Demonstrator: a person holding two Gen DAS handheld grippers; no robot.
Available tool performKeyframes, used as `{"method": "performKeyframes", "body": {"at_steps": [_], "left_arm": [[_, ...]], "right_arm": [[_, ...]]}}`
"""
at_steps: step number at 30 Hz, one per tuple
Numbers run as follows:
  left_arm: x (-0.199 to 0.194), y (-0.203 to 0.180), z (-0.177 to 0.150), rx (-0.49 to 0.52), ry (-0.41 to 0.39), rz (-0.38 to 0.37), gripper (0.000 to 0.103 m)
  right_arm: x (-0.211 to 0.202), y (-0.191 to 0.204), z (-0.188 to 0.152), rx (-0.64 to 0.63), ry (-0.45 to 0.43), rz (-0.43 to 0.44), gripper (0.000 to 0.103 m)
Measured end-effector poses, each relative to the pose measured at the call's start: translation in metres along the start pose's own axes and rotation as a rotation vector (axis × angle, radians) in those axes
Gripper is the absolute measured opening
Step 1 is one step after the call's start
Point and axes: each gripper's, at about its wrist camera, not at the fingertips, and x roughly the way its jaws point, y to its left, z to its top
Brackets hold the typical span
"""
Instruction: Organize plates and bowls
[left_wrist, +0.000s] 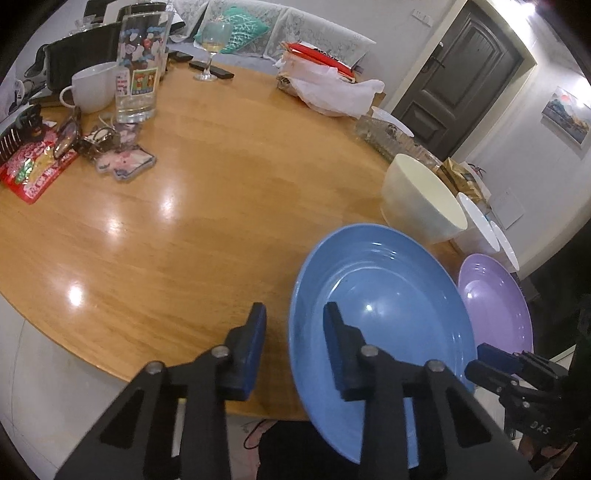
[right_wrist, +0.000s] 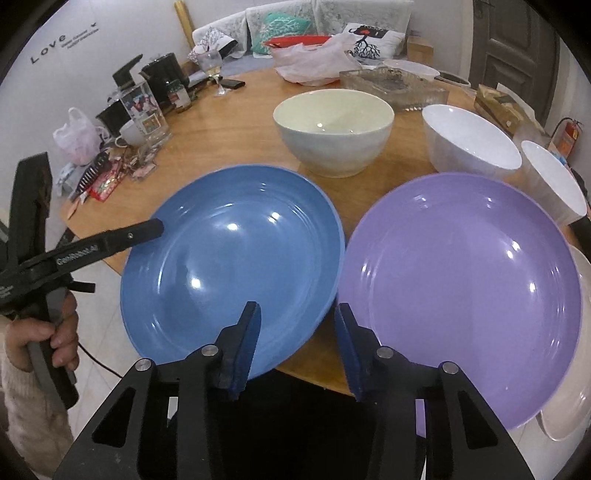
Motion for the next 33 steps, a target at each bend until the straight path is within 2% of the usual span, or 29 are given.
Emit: {"method": "performKeyframes", "body": {"at_steps": [6, 10, 14, 19, 26, 33], "left_arm": [[0.005, 0.003, 0.003, 0.009, 0.004, -0.011, 0.013], [0.008, 0.007, 0.003, 0.005, 0.003, -0.001, 0.01], [0.008, 0.01, 0.004, 0.005, -0.001, 0.003, 0.009], [0.005, 0.011, 0.006, 0.016, -0.007, 0.043, 0.009], [-0.015, 0.008, 0.013, 0.023, -0.043, 0.044, 0.009], [-0.041, -0.014, 0.022, 0.051, -0.092, 0.033, 0.009]], "right_arm": [[0.006, 0.007, 0.006, -0.014, -0.006, -0.025, 0.035], [0.013, 0.007, 0.012, -0.018, -0.003, -0.048, 0.031], [0.028, 0.004, 0.016, 0.003, 0.048, -0.047, 0.021], [0.033, 0.005, 0.019, 0.017, 0.037, -0.037, 0.017], [0.025, 0.011, 0.025, 0.009, 0.009, -0.011, 0.017], [-0.005, 0.002, 0.029, 0.016, -0.072, 0.004, 0.017]]}}
